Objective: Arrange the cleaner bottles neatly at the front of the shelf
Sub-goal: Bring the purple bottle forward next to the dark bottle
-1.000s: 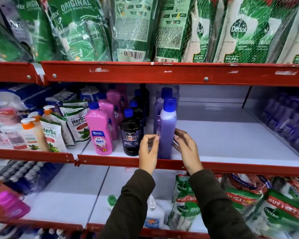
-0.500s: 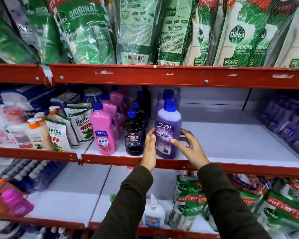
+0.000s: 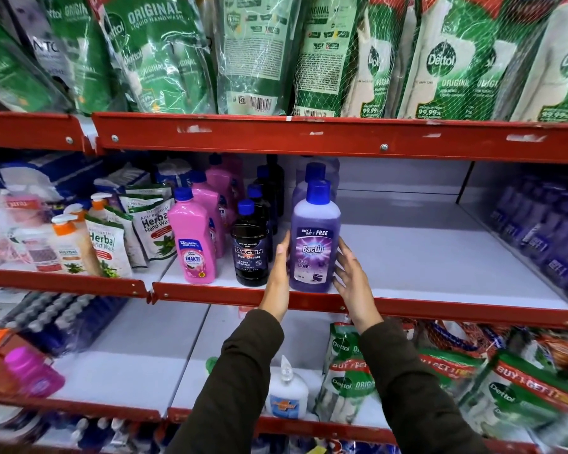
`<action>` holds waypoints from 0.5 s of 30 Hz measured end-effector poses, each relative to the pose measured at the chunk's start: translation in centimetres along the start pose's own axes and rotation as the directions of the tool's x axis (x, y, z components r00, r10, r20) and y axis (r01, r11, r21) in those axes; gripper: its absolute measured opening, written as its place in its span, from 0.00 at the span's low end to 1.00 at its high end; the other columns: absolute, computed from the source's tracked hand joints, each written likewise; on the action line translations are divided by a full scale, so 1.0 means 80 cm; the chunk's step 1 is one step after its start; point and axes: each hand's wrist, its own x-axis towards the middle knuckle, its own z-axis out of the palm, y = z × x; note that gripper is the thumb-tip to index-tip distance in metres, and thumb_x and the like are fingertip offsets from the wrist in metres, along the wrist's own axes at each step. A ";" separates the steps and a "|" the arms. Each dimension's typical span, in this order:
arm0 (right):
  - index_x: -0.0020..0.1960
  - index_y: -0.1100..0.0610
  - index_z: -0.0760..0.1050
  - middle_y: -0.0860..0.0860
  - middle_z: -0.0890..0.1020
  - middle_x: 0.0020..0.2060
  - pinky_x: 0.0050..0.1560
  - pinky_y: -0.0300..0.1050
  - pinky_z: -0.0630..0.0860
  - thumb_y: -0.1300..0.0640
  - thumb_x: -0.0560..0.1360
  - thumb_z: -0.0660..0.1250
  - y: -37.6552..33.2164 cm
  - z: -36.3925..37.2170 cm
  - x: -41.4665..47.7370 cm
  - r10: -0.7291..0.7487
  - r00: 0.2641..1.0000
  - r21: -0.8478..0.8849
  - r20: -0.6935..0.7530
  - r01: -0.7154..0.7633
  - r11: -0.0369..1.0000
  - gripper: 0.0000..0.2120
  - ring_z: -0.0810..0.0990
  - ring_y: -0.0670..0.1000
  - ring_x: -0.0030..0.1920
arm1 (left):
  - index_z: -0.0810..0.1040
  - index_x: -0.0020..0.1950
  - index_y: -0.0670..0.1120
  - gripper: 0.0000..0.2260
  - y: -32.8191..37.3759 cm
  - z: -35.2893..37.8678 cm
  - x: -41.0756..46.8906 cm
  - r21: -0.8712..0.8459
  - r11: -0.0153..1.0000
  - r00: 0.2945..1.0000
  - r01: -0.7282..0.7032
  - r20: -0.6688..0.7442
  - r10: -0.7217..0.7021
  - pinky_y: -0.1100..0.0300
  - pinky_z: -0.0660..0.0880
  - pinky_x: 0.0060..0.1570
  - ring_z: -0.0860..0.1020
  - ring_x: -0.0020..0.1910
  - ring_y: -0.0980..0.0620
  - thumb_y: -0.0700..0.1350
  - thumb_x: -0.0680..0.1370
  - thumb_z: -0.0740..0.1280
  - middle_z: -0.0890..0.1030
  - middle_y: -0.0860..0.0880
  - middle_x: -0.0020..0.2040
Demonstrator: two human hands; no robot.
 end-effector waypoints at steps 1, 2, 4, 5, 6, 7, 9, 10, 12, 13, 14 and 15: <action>0.61 0.26 0.70 0.33 0.76 0.61 0.53 0.32 0.76 0.40 0.83 0.50 0.000 -0.001 -0.002 -0.003 1.000 -0.003 0.000 0.003 1.000 0.14 0.76 0.36 0.61 | 0.57 0.81 0.54 0.24 0.002 -0.001 -0.004 0.013 1.000 1.000 -0.003 0.005 0.003 0.79 0.74 0.49 0.73 0.67 0.59 0.55 0.85 0.43 0.69 0.52 0.74; 0.60 0.26 0.70 0.32 0.76 0.61 0.50 0.30 0.77 0.40 0.83 0.50 0.001 -0.001 -0.004 -0.012 1.000 -0.013 0.000 0.012 1.000 0.14 0.77 0.34 0.60 | 0.58 0.81 0.54 0.24 0.002 -0.001 -0.007 0.026 1.000 1.000 -0.004 0.000 0.004 0.79 0.74 0.49 0.74 0.64 0.63 0.56 0.85 0.43 0.69 0.53 0.73; 0.61 0.26 0.69 0.31 0.76 0.60 0.48 0.26 0.77 0.41 0.83 0.50 0.002 0.000 -0.008 -0.033 0.999 -0.038 -0.001 0.033 0.999 0.14 0.78 0.31 0.57 | 0.58 0.80 0.57 0.25 0.003 -0.003 -0.013 0.038 0.999 1.000 -0.014 -0.016 0.014 0.74 0.75 0.56 0.74 0.64 0.67 0.59 0.83 0.45 0.69 0.54 0.74; 0.62 0.27 0.69 0.30 0.76 0.60 0.48 0.25 0.76 0.41 0.83 0.51 0.003 0.001 -0.012 -0.044 0.999 -0.049 -0.004 0.044 0.998 0.14 0.78 0.30 0.57 | 0.59 0.79 0.60 0.25 0.002 -0.003 -0.017 0.039 0.999 1.000 -0.016 -0.026 0.017 0.67 0.74 0.65 0.73 0.68 0.64 0.61 0.82 0.46 0.69 0.53 0.76; 0.64 0.28 0.68 0.30 0.76 0.61 0.49 0.25 0.76 0.41 0.83 0.51 0.004 0.001 -0.015 -0.055 0.998 -0.056 -0.007 0.055 0.997 0.14 0.77 0.29 0.58 | 0.61 0.76 0.65 0.23 0.002 -0.002 -0.020 0.042 0.999 0.999 -0.019 -0.034 0.021 0.57 0.71 0.72 0.71 0.72 0.59 0.63 0.81 0.47 0.68 0.53 0.78; 0.67 0.30 0.67 0.31 0.76 0.61 0.50 0.25 0.75 0.40 0.82 0.52 0.006 0.002 -0.017 -0.066 0.998 -0.061 -0.009 0.066 0.996 0.15 0.77 0.30 0.60 | 0.62 0.73 0.70 0.20 0.002 -0.002 -0.023 0.044 0.999 0.999 -0.024 -0.034 0.026 0.50 0.66 0.76 0.68 0.75 0.56 0.65 0.81 0.47 0.67 0.53 0.78; 0.71 0.34 0.66 0.35 0.74 0.65 0.59 0.31 0.75 0.37 0.80 0.53 0.010 0.002 -0.020 -0.093 0.995 -0.083 -0.021 0.091 0.992 0.20 0.75 0.35 0.65 | 0.62 0.66 0.77 0.16 0.004 0.000 -0.028 0.054 0.998 0.999 -0.037 -0.032 0.039 0.44 0.63 0.78 0.65 0.77 0.55 0.67 0.79 0.49 0.66 0.55 0.79; 0.73 0.35 0.64 0.37 0.72 0.66 0.64 0.36 0.73 0.37 0.79 0.54 0.012 0.001 -0.019 -0.107 0.994 -0.096 -0.033 0.104 0.990 0.23 0.74 0.38 0.67 | 0.62 0.65 0.79 0.15 0.004 0.000 -0.030 0.062 0.997 0.998 -0.049 -0.030 0.051 0.44 0.62 0.78 0.65 0.77 0.55 0.68 0.78 0.49 0.65 0.56 0.79; 0.75 0.38 0.62 0.40 0.68 0.66 0.68 0.42 0.70 0.37 0.80 0.54 0.012 0.003 -0.019 -0.123 0.990 -0.104 -0.061 0.116 0.988 0.24 0.70 0.42 0.70 | 0.61 0.64 0.79 0.16 0.005 0.000 -0.032 0.087 0.994 0.998 -0.062 -0.022 0.065 0.45 0.61 0.78 0.64 0.78 0.57 0.69 0.77 0.50 0.65 0.58 0.79; 0.76 0.39 0.62 0.41 0.67 0.66 0.68 0.40 0.69 0.37 0.79 0.54 0.012 0.005 -0.020 -0.141 0.986 -0.112 -0.086 0.131 0.985 0.25 0.69 0.40 0.69 | 0.61 0.66 0.78 0.17 0.005 0.000 -0.033 0.103 0.992 0.997 -0.071 -0.013 0.073 0.45 0.61 0.79 0.63 0.78 0.58 0.69 0.77 0.50 0.64 0.59 0.79; 0.76 0.40 0.61 0.41 0.66 0.66 0.66 0.36 0.69 0.36 0.79 0.54 0.012 0.010 -0.024 -0.176 0.976 -0.132 -0.128 0.159 0.978 0.27 0.68 0.35 0.68 | 0.61 0.70 0.75 0.20 0.003 -0.001 -0.035 0.120 0.989 0.996 -0.084 -0.017 0.086 0.46 0.60 0.79 0.63 0.78 0.59 0.68 0.78 0.50 0.64 0.59 0.79; 0.76 0.41 0.62 0.41 0.66 0.66 0.62 0.30 0.69 0.36 0.78 0.54 0.013 0.017 -0.030 -0.231 0.955 -0.156 -0.187 0.203 0.967 0.27 0.68 0.29 0.65 | 0.60 0.74 0.71 0.23 0.000 -0.003 -0.037 0.143 0.985 0.994 -0.095 -0.048 0.102 0.47 0.59 0.79 0.62 0.78 0.59 0.67 0.79 0.50 0.64 0.58 0.79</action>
